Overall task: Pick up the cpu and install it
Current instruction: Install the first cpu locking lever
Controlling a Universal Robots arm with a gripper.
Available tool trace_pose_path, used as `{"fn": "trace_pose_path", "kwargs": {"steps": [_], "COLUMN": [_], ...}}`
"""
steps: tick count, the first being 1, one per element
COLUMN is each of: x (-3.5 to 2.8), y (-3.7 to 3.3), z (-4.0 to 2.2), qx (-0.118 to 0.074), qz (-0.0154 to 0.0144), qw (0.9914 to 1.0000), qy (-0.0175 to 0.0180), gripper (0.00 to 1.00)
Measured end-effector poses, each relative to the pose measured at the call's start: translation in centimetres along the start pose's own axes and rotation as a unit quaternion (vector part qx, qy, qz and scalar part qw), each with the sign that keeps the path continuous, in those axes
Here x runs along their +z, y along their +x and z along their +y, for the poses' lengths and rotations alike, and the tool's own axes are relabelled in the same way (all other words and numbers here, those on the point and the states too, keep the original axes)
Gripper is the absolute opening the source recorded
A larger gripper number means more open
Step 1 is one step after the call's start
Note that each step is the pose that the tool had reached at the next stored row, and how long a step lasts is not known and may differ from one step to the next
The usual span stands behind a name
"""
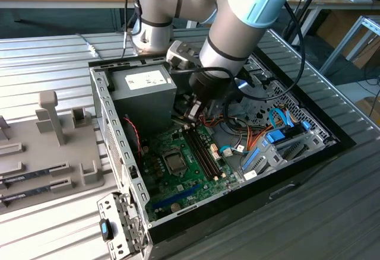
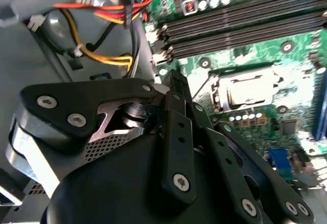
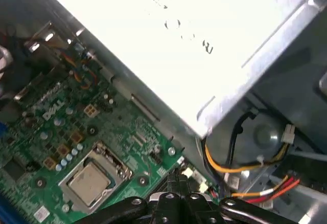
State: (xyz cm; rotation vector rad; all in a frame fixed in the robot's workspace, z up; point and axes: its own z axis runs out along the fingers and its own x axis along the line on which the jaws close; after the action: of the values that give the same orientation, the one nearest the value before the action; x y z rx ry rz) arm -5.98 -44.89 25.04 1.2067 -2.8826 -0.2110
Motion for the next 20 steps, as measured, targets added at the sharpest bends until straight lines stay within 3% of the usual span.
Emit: {"fn": "trace_pose_path", "kwargs": {"steps": [5,11,16,20], "x": [0.29,0.56,0.58,0.98], "y": [0.89,1.33,1.53,1.22], "z": [0.91,1.32,1.21,1.5], "qx": [-0.003,-0.023,-0.023,-0.023], "qz": [-0.0022,-0.0003,-0.0003,-0.0016], "qw": [0.99999,0.99974,0.99973,0.99971], "qy": [-0.0027,-0.0043,-0.0044,-0.0056], "gripper": [0.11,0.11,0.11,0.11]}}
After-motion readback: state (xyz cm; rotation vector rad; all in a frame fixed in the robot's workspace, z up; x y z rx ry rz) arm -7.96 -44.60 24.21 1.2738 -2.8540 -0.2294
